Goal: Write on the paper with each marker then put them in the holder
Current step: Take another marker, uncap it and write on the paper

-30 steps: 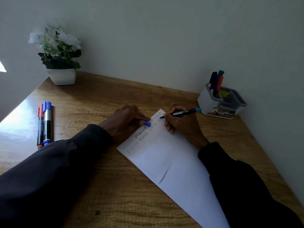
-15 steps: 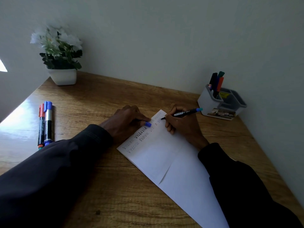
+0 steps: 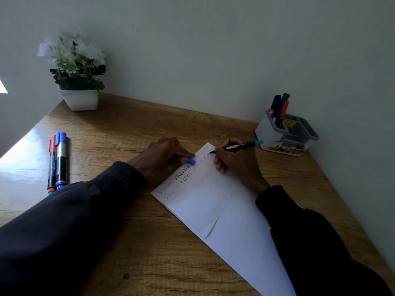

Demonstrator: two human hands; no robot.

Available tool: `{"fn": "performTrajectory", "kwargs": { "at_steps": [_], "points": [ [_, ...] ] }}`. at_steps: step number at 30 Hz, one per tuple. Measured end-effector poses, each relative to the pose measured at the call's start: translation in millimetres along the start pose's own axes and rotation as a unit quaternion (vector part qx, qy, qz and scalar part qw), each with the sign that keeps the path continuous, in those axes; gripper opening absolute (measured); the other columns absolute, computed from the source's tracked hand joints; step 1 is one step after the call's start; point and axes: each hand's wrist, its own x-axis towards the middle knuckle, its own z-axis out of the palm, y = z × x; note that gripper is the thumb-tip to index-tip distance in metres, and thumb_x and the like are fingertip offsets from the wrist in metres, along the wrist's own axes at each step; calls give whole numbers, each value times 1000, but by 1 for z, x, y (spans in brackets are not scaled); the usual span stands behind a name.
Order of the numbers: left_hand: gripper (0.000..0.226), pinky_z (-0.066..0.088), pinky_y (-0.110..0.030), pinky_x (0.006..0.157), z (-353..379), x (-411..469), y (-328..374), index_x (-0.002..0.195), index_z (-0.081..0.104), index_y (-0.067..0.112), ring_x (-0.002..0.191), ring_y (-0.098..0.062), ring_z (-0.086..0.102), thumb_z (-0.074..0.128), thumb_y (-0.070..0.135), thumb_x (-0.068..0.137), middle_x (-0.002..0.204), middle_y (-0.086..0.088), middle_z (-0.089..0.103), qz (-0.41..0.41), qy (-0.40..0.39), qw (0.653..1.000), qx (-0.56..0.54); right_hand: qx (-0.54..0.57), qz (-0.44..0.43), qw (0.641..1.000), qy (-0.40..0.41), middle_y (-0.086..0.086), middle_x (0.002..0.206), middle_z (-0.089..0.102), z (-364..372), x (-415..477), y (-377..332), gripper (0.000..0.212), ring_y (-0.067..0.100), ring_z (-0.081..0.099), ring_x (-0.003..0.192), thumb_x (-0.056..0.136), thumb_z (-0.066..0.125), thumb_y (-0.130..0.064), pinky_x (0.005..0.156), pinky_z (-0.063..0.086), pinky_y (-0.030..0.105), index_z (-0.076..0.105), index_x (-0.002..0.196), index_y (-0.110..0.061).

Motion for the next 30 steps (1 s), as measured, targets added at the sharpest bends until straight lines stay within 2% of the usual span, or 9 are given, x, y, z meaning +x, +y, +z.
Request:
{"fn": "performTrajectory", "kwargs": {
  "at_steps": [9, 16, 19, 24, 30],
  "points": [
    [32, 50, -21, 75, 3, 2, -2, 128, 58, 30, 98, -6, 50, 51, 24, 98, 111, 8, 53, -3, 5, 1000, -3, 14, 39, 999, 1, 4, 54, 67, 1, 2, 0, 17, 14, 61, 40, 91, 69, 3, 37, 48, 23, 58, 78, -1],
    [31, 51, -24, 78, 3, 2, -2, 128, 58, 30, 98, -8, 50, 51, 23, 98, 108, 9, 51, 1, 7, 1000, -4, 2, 28, 999, 26, 13, 62, 70, 2, 3, 3, 11, 22, 64, 45, 91, 67, 3, 41, 52, 27, 62, 81, 5],
    [31, 53, -27, 78, 3, 3, -3, 127, 58, 32, 96, -7, 50, 51, 25, 98, 108, 8, 53, -5, 6, 1000, -4, 2, 37, 999, 27, 13, 61, 69, 2, 4, 2, 11, 21, 63, 44, 91, 67, 3, 41, 52, 27, 62, 83, 8],
    [28, 49, -19, 69, 5, 4, -5, 123, 58, 34, 92, -5, 52, 53, 25, 98, 99, 16, 47, 0, 9, 1000, -14, -2, 39, 999, 30, 9, 59, 69, 2, 5, 2, 22, 20, 63, 43, 91, 69, 1, 41, 52, 26, 60, 73, -5],
    [31, 50, -21, 73, 5, 5, -7, 127, 58, 32, 96, -6, 51, 52, 27, 98, 104, 13, 49, 0, 10, 1000, -3, 4, 31, 999, 40, 14, 62, 70, 2, 4, 2, 11, 22, 65, 45, 91, 68, 3, 42, 54, 28, 64, 83, 8]
  ]
}}
